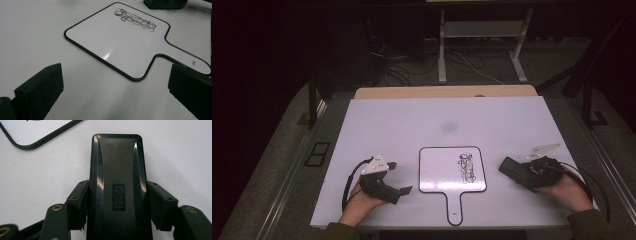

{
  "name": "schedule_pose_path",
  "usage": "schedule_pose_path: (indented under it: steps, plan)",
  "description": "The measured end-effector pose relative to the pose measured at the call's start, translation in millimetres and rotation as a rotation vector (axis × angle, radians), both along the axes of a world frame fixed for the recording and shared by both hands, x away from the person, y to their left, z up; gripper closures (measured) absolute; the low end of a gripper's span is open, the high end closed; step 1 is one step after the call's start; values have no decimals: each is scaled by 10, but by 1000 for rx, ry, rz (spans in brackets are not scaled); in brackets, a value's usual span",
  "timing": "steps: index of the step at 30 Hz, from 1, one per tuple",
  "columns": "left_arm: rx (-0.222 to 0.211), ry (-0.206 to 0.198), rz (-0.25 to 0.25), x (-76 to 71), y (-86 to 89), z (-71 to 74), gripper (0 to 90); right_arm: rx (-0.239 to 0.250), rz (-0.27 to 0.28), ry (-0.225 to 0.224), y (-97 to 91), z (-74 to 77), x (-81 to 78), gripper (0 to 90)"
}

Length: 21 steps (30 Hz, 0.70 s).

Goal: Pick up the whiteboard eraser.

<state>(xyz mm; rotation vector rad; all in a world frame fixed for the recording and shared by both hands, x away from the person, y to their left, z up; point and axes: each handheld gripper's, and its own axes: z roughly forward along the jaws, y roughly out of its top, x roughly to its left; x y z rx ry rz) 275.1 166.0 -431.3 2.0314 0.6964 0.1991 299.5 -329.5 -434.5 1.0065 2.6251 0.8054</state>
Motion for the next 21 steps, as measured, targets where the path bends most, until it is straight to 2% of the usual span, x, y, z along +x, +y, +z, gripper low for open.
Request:
schedule_pose_path:
  steps: [9, 21]
  plan:
    - [-3, -1, 2, -4, 2, 6, 0, -17, 4, 11, 19, 15, 16, 384]
    - [-5, 6, -1, 7, -12, -4, 0, -5, 0, 44, 16, 29, 46, 387]
